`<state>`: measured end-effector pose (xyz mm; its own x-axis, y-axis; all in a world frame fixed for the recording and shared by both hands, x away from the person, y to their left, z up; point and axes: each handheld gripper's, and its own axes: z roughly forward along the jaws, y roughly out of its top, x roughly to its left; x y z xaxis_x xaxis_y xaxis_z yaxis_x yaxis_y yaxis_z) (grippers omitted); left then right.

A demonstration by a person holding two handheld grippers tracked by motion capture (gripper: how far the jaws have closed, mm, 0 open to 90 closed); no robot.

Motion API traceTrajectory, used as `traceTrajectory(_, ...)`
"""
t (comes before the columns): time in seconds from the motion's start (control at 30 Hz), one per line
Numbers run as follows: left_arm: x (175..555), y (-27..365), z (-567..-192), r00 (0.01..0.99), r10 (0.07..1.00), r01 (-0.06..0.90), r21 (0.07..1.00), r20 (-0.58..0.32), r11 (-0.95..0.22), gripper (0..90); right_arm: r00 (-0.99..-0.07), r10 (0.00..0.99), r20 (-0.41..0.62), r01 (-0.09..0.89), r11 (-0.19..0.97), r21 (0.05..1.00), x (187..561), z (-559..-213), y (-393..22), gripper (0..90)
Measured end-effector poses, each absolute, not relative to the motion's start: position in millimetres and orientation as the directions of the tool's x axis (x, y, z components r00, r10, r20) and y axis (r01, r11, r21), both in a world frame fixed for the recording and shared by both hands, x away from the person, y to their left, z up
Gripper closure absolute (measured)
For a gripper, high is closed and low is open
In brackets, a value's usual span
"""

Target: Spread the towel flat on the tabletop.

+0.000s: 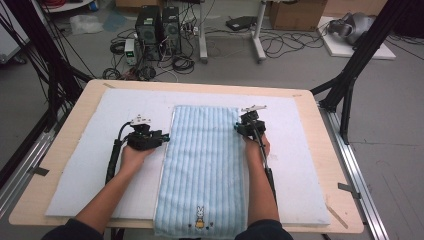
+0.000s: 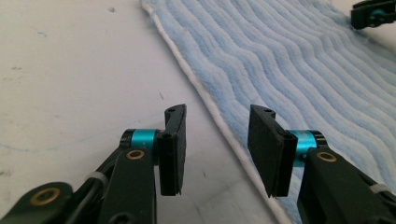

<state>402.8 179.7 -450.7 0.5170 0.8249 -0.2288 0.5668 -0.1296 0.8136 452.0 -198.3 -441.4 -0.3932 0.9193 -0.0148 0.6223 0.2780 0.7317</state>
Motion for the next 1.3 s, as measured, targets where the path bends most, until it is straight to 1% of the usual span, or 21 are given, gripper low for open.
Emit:
traceTrajectory(0.13,420.6,176.3,-451.2,0.499,0.827,0.586,0.804,-0.259,-0.102,57.3,-0.407,0.913,0.021,0.615,0.256,0.746,445.0,-437.2,-205.6,65.7)
traceTrajectory(0.23,436.8,173.4,-449.5,0.479,0.831,0.597,0.799,-0.283,-0.071,57.6,-0.423,0.906,0.024,0.604,0.261,0.753,438.1,-434.4,-208.9,65.3)
traceTrajectory(0.4,460.4,160.6,-450.3,0.463,0.850,0.611,0.786,-0.252,-0.099,57.5,-0.439,0.898,0.022,0.594,0.272,0.757,428.0,-433.4,-214.8,63.9)
traceTrajectory(0.47,465.6,155.5,-452.3,0.460,0.860,0.610,0.783,-0.222,-0.125,59.1,-0.437,0.899,0.027,0.593,0.265,0.760,425.3,-433.8,-218.3,63.8)
traceTrajectory(0.5,466.2,153.1,-451.7,0.461,0.867,0.597,0.789,-0.191,-0.144,61.5,-0.433,0.901,0.033,0.596,0.259,0.760,424.1,-433.7,-219.8,63.6)
traceTrajectory(0.57,466.8,149.4,-451.6,0.455,0.878,0.588,0.790,-0.147,-0.173,73.1,-0.430,0.902,0.032,0.596,0.257,0.761,423.0,-433.9,-222.8,63.5)
traceTrajectory(0.6,467.6,149.2,-451.7,0.461,0.876,0.585,0.790,-0.141,-0.180,85.5,-0.431,0.901,0.040,0.597,0.251,0.762,423.3,-434.6,-223.7,63.7)
traceTrajectory(0.7,470.5,148.1,-451.3,0.433,0.894,0.583,0.793,-0.118,-0.177,86.4,-0.424,0.904,0.046,0.598,0.242,0.764,425.2,-436.2,-222.4,64.1)
traceTrajectory(0.8,472.1,149.9,-451.7,0.417,0.898,0.592,0.791,-0.138,-0.153,86.4,-0.417,0.907,0.055,0.596,0.227,0.770,430.7,-440.9,-216.4,66.0)
traceTrajectory(0.9,472.5,150.7,-452.0,0.416,0.897,0.595,0.791,-0.153,-0.141,86.4,-0.427,0.902,0.067,0.612,0.234,0.755,439.7,-447.5,-209.2,74.3)
traceTrajectory(0.97,473.1,151.6,-452.1,0.410,0.898,0.601,0.789,-0.163,-0.131,86.5,-0.425,0.903,0.057,0.615,0.242,0.751,443.8,-448.6,-206.3,84.4)
traceTrajectory(1.0,473.7,152.1,-452.2,0.406,0.899,0.600,0.790,-0.165,-0.126,86.7,-0.424,0.904,0.056,0.622,0.246,0.744,446.7,-447.7,-205.6,86.2)
traceTrajectory(1.07,474.6,153.3,-452.1,0.391,0.904,0.603,0.791,-0.173,-0.109,87.5,-0.406,0.914,0.008,0.625,0.270,0.732,450.8,-445.3,-200.3,86.8)
traceTrajectory(1.1,475.2,154.2,-452.1,0.373,0.912,0.604,0.791,-0.169,-0.100,88.4,-0.400,0.917,-0.013,0.620,0.281,0.732,452.9,-445.1,-198.1,86.8)
traceTrajectory(1.13,476.4,156.0,-452.6,0.358,0.915,0.614,0.785,-0.188,-0.079,88.8,-0.394,0.919,-0.027,0.616,0.286,0.734,454.8,-445.3,-196.6,86.8)
traceTrajectory(1.17,477.3,158.4,-453.0,0.348,0.914,0.623,0.780,-0.211,-0.057,88.8,-0.389,0.921,-0.029,0.615,0.283,0.736,456.1,-445.5,-195.9,86.6)
traceTrajectory(1.2,477.7,160.4,-453.2,0.350,0.908,0.626,0.779,-0.231,-0.043,86.9,-0.382,0.924,-0.014,0.616,0.265,0.742,456.5,-446.2,-196.2,85.1)
traceTrajectory(1.23,477.3,161.1,-452.9,0.362,0.902,0.622,0.782,-0.234,-0.047,81.7,-0.371,0.929,0.001,0.621,0.247,0.744,456.3,-446.5,-197.3,80.3)
traceTrajectory(1.27,476.4,160.9,-452.3,0.382,0.899,0.609,0.790,-0.214,-0.071,78.8,-0.364,0.931,0.014,0.625,0.233,0.745,456.2,-446.3,-199.2,72.3)
traceTrajectory(1.3,475.4,160.2,-451.6,0.402,0.895,0.596,0.797,-0.193,-0.096,76.2,-0.356,0.934,0.030,0.632,0.217,0.744,455.7,-445.9,-200.7,68.1)
